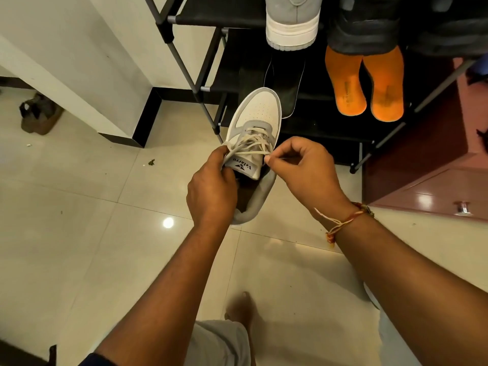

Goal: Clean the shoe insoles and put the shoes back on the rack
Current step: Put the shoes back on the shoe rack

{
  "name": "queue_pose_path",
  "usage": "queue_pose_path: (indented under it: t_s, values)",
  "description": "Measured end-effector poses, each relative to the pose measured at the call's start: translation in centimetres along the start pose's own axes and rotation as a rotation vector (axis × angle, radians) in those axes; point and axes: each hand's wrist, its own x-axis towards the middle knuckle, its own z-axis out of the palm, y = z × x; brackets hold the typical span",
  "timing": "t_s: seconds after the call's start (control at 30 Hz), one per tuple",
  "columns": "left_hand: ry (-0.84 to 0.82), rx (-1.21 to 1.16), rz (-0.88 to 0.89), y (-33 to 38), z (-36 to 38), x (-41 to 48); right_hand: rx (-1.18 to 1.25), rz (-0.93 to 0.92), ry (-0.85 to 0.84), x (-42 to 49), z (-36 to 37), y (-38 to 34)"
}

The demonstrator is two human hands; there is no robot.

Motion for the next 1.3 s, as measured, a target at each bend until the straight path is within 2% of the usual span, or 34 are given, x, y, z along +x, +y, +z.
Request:
queue_pose_path:
  t_s: [0.2, 0.37, 0.53, 0.7, 0.9, 0.97, 1.0, 1.13, 1.23, 1.3]
  values:
    - [0.003, 0.005, -0.015, -0.3, -0.2, 0.4, 0.426, 0.257, -0.111, 0.1, -0.4, -1.1]
    - [0.009, 0.005, -0.049, -1.0, -0.2, 0.9, 0.859, 0.416, -0.048, 0.6, -1.0, -1.4]
    - [-0.020, 0.065, -0.047, -1.5, 0.1, 1.1, 1.085, 0.441, -0.029, 0.9, -2.0, -2.0]
    - [-0.074, 0.139, -0.096, -2.0, 0.2, 1.4, 1.331, 0.477, 0.070, 1.9, -3.9, -2.0]
    - [-0.101, 0.078, -0.084, -1.5, 0.3, 1.1, 1.370, 0.496, 0.177, 2.5, -4.4, -1.1]
    - [-0.096, 0.037, -0.083, -1.2, 0.3, 0.9, 1.295, 0.519, 0.220, 2.8, -4.3, -0.7]
    - [-0.098, 0.020, -0.083, -1.2, 0.4, 0.9, 1.183, 0.536, 0.210, 2.8, -4.1, -0.5]
    - [-0.106, -0.037, -0.084, -1.1, 0.8, 1.0, 0.399, 0.558, -0.073, 1.2, -2.2, 0.0]
    - [-0.103, -0.057, -0.053, -0.8, 1.1, 0.8, 0.020, 0.416, -0.255, -0.2, -0.3, 0.2]
    - [-0.116, -0.094, -0.024, -0.2, 1.3, 0.4, -0.149, 0.246, -0.248, -0.7, 0.5, 0.6]
